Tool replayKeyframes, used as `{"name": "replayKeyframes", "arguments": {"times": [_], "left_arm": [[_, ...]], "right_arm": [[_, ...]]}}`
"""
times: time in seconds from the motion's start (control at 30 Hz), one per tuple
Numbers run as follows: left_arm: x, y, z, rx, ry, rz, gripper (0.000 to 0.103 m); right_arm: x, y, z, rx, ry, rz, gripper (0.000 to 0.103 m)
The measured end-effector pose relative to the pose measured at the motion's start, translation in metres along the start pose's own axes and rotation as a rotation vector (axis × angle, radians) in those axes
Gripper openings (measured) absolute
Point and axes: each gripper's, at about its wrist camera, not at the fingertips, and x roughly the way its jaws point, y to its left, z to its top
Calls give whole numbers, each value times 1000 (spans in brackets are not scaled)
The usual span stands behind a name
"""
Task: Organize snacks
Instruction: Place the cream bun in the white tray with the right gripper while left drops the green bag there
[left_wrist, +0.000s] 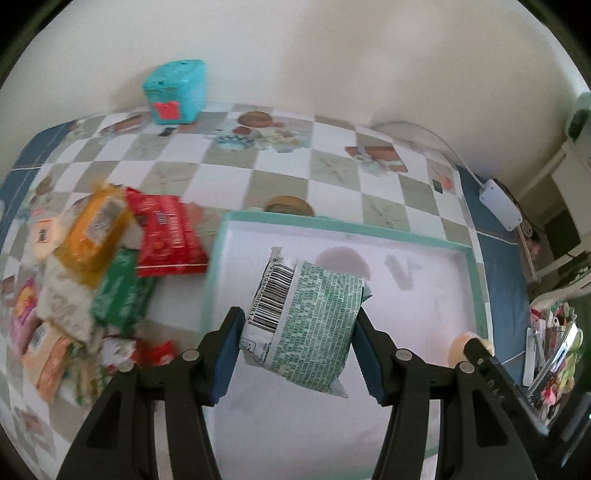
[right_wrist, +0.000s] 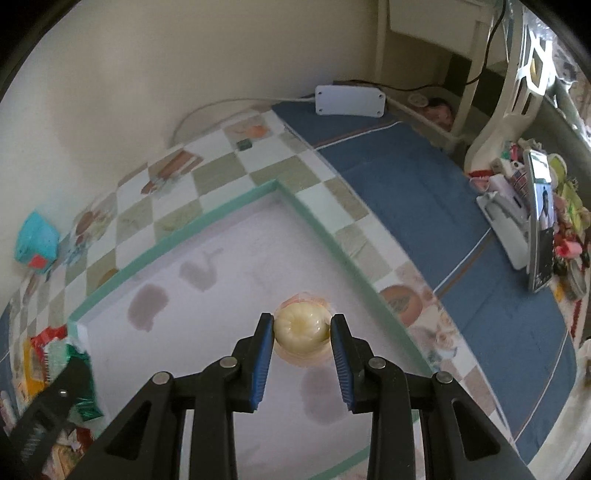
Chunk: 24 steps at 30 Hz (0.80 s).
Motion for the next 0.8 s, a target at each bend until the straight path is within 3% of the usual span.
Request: {"name": "replayKeyframes", "arguments": {"times": [0.3, 0.63, 0.8], "left_arm": [[13, 4, 4, -16, 15, -5, 61], [-22, 22, 4, -64, -10, 16, 80], [-41, 48, -3, -135, -34, 30, 85]], "right_arm": [[9, -4, 1, 12, 18, -5, 34], [1, 6, -4, -17, 44, 10, 36], [-12, 10, -8, -29, 24, 24, 63]]}}
